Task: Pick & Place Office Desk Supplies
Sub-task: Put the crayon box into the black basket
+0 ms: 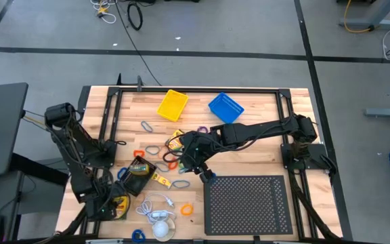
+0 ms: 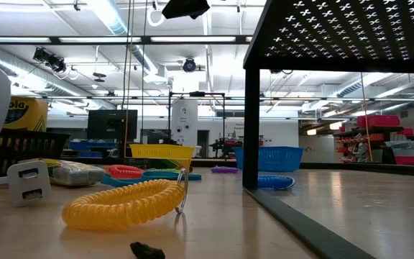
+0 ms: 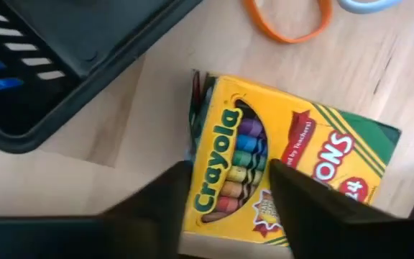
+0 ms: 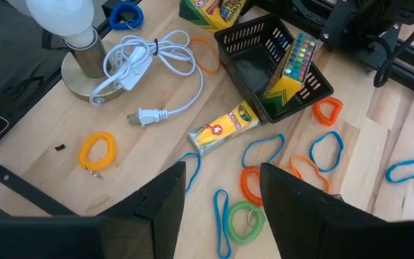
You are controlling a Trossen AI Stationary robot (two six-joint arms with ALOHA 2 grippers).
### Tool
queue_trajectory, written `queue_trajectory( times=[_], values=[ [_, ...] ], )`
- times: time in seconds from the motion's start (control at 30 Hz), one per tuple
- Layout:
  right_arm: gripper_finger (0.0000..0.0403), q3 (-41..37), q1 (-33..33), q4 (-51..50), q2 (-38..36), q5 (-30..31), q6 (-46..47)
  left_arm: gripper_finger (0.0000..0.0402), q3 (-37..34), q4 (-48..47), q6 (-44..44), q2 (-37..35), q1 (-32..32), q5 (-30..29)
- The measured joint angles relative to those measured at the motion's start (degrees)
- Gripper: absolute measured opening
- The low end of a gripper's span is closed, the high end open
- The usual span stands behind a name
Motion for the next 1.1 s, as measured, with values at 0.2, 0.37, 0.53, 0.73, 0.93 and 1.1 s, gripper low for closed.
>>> queue_trajectory(
  times=[0.2, 0.37, 0.53, 0.73, 0.93, 1.1],
  values=[
    [0.0188, 0.0, 0.0, 0.0, 0.0, 0.0, 0.0, 0.0014, -0.1, -1.0, 1.9, 0.0, 0.0, -0.2],
    [0.0188, 0.0, 0.0, 0.0, 0.0, 0.0, 0.0, 0.0004, 0.6, -1.4, 1.5, -0.8, 0.1, 0.2],
    [0.0188, 0.0, 0.0, 0.0, 0.0, 0.0, 0.0, 0.0003, 5.9, -7.4, 1.3, -2.0, 0.8, -1.3],
    [0.0188, 0.0, 0.0, -0.3, 0.0, -4.5, 0.2, 0.0002, 13.7, -18.3, 1.1, -2.0, 0.9, -5.4],
    [0.0188, -0.1, 0.2, 3.0, 0.4, -12.8, 4.0, 0.0001, 18.4, -25.1, 0.8, -2.1, 0.9, -7.3],
    [0.0188, -2.7, 1.0, 12.9, 1.5, -12.7, 7.0, 0.0001, 20.1, -29.1, -0.3, -2.1, 0.8, -7.3]
  ],
)
